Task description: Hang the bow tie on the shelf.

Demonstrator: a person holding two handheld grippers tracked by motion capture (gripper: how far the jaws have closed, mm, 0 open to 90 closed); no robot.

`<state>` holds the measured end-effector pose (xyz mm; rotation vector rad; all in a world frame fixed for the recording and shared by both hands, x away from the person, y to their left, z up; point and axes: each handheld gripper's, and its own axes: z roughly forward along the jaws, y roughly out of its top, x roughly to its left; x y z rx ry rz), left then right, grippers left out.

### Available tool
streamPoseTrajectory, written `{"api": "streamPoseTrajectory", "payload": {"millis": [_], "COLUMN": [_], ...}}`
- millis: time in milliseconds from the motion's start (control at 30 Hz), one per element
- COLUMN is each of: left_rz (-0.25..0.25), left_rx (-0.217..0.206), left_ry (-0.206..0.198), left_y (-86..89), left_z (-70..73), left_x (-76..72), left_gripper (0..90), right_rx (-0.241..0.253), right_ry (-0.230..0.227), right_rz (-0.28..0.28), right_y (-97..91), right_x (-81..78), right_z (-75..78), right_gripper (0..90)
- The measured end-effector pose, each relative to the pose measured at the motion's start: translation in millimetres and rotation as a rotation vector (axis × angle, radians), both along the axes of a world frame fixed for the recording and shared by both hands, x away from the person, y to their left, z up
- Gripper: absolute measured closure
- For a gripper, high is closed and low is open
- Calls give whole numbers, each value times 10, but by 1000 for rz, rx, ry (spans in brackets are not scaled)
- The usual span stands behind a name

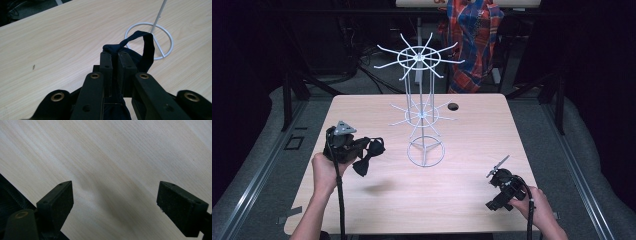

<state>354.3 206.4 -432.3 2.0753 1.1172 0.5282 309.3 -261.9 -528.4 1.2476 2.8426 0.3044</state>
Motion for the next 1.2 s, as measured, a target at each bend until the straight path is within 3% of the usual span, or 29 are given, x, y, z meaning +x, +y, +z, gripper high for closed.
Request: {"api": "streamPoseTrajectory", "payload": {"millis": [733,1200], "left_rz": [-27,-46], "left_rx": [-35,-50], "left_ry": [-37,-89], "left_y": [-117,-157], "left_z": [161,380], "left_x": [44,4], "left_gripper": [835,836], "right_rx": [6,-9], "right_ry": [2,5], "right_rz": [0,10], "right_y": [-3,-1], "right_x": [1,6], "right_z": [-3,5], "right_gripper": [138,138]}}
